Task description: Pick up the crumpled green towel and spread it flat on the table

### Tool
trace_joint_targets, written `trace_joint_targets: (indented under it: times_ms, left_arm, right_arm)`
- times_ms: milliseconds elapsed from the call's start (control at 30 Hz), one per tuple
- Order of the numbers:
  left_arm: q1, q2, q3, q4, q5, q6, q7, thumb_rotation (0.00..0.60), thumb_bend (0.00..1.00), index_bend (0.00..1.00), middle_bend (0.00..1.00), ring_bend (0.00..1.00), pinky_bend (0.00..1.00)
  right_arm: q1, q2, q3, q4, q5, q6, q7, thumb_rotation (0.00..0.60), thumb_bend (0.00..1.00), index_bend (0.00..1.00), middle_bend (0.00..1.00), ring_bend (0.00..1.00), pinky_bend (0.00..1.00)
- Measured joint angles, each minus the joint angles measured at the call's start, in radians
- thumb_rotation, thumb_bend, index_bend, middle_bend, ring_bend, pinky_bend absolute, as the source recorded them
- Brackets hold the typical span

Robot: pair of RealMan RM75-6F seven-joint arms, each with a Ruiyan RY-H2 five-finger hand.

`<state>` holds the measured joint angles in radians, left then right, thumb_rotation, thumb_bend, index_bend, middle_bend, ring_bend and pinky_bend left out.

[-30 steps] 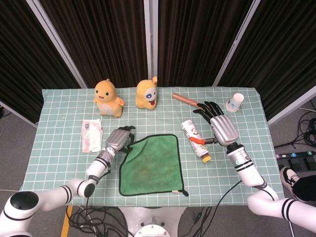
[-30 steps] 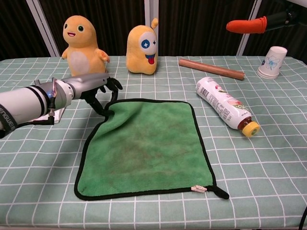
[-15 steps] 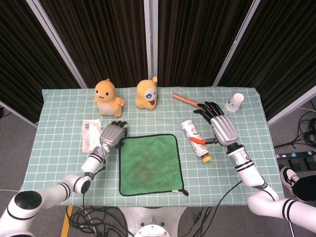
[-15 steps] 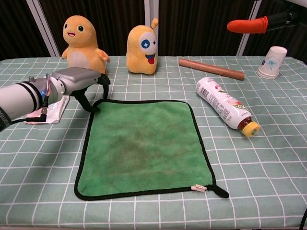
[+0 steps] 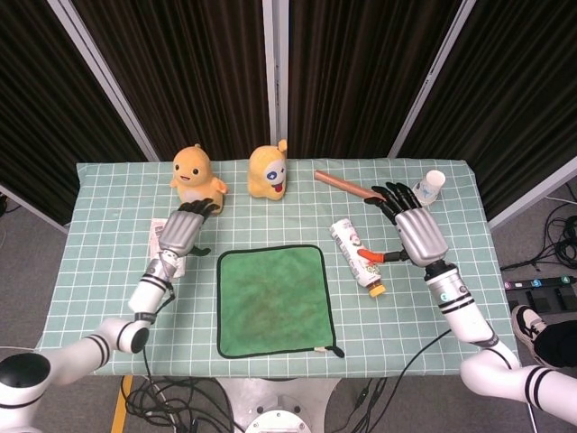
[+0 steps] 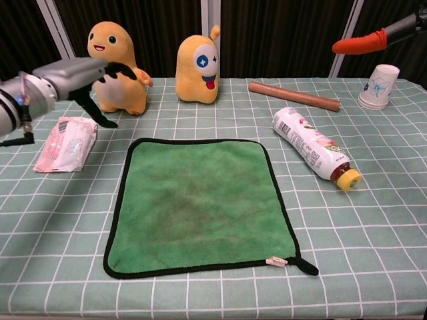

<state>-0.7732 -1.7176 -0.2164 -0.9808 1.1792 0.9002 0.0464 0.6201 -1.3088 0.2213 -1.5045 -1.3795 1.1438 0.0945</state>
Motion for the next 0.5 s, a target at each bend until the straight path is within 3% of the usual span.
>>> trace_joint_targets:
  times_ms: [233,500]
  left_arm:
    - [0.105,0.154,-0.032,-0.127,-0.034,0.094,-0.051,0.6,0.17,0.24,0.22,0.17,0.21]
    - [0.257,0.29,0.01,-0.274,-0.017,0.265,-0.034,0.6,0.17,0.24,0.22,0.17,0.21]
  right_arm:
    - [-0.051,0.058,-0.024,-0.008,0.004,0.031,-0.045,0.432,0.0,0.21,0.09,0.0,0.0]
    - [-0.151,0.125,-0.062,-0.011,0.007,0.105,-0.026,0.432,0.0,0.19,0.09,0.0,0.0]
